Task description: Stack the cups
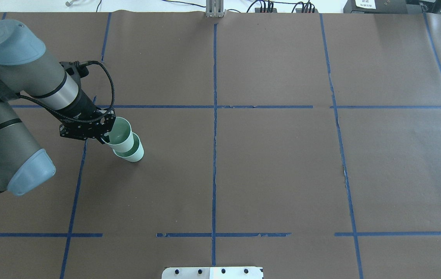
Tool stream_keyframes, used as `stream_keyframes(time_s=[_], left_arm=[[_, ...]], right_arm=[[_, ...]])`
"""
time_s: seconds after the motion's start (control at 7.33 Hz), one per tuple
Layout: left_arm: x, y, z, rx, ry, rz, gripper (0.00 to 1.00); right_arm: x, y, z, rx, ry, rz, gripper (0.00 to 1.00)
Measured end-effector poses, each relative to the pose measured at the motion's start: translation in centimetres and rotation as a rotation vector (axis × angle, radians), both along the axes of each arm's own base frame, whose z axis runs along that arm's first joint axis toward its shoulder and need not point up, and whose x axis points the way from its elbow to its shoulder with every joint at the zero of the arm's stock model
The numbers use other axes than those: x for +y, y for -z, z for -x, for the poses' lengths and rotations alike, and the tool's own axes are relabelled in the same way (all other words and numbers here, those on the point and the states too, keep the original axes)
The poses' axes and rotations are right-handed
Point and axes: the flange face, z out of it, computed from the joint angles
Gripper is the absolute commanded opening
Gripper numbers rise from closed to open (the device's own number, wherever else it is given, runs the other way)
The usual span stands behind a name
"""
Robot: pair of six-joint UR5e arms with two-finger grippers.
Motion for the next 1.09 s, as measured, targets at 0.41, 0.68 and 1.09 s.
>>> stream_keyframes(time_s=[0.41,0.68,1.09], left_arm=[[-0.1,0.4,0.7,0.011,0.001,-0.026,1.0],[-2.2,-0.1,4.4,0.014,-0.012,-0.134,1.0],[-6.9,-7.9,15.7,-0.057,-0.113,-0.376,1.0]], right_arm=[[0.0,0.0,0.0,0.0,0.0,0.001,1.0],[0.0,0.0,0.0,0.0,0.0,0.0,1.0],[0.0,0.0,0.0,0.0,0.0,-0.001,1.0]])
